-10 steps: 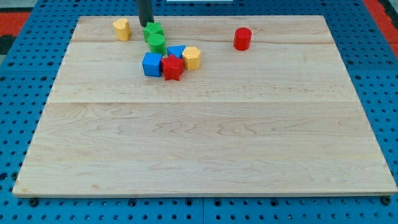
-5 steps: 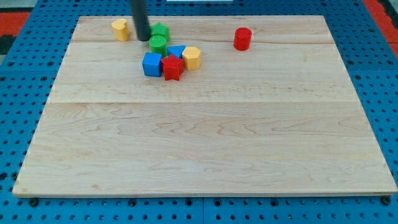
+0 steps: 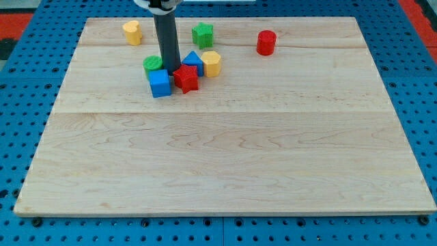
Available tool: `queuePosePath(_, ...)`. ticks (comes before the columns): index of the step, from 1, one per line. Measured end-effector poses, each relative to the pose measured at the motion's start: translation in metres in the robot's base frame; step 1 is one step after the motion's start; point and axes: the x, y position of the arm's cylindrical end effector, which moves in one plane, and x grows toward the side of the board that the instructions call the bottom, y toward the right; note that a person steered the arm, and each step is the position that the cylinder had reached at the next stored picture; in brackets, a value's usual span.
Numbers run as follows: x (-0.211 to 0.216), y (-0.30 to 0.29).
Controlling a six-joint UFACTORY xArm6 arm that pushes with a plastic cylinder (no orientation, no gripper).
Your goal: Move the red star towards top right
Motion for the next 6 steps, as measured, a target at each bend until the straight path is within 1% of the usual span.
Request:
queuePosePath(1, 0.027, -0.005)
queuePosePath(2, 0.030, 0.054)
queuePosePath(3, 0.018, 0.105)
queuePosePath(4, 0.018, 0.140)
queuePosePath(6, -0.017, 0.142)
